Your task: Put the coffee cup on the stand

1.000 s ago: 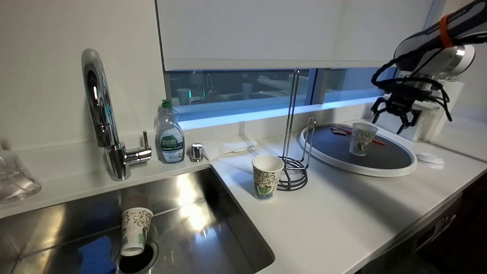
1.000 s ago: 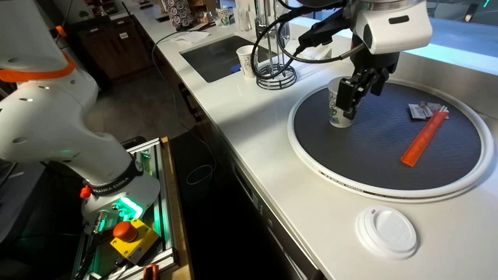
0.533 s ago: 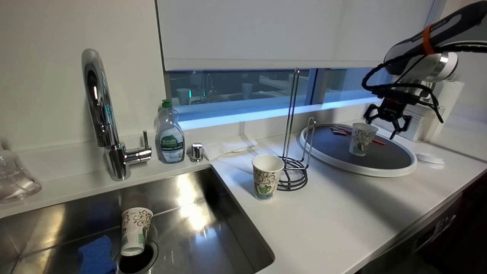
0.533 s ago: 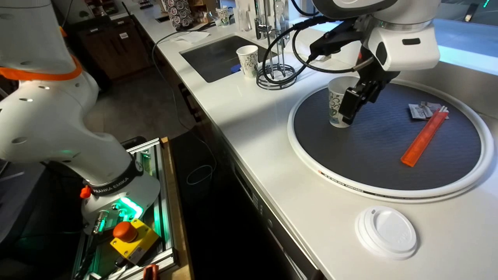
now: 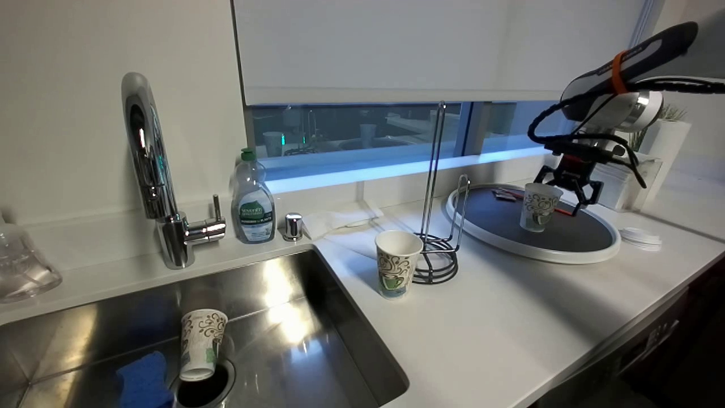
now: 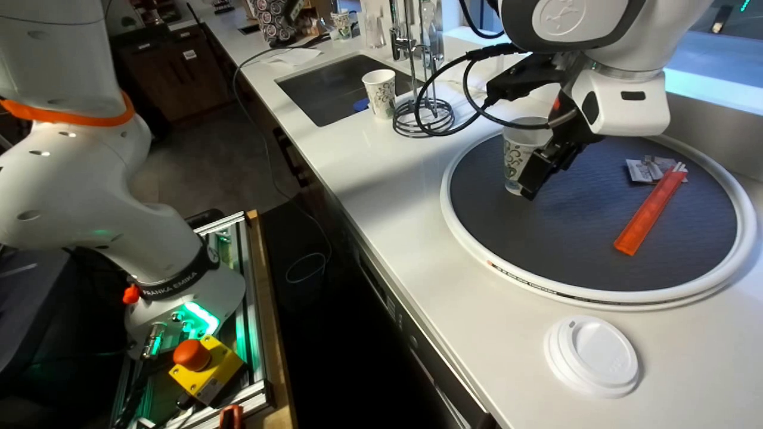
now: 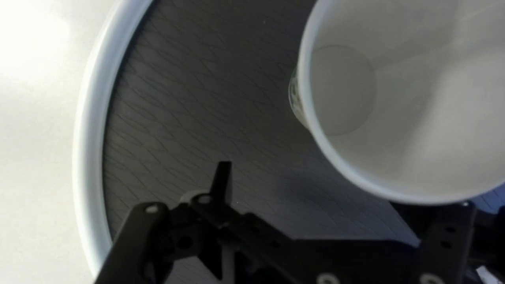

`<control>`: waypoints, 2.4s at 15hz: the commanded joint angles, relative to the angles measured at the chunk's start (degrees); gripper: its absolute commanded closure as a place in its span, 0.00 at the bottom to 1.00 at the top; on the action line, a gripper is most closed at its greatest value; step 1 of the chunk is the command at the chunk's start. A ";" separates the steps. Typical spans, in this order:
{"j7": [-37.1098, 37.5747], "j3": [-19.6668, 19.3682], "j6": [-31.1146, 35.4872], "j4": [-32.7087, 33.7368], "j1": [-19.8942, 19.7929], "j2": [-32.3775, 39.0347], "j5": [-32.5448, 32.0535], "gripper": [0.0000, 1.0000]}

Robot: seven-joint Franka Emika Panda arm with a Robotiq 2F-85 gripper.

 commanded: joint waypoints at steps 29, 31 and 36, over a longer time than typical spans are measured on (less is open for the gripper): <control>2.74 2.80 -11.10 10.45 -3.36 10.88 12.12 0.71; 2.81 2.82 -11.03 10.25 -3.32 10.39 12.15 0.71; 1.83 2.86 -7.95 6.85 -1.91 5.48 11.38 0.71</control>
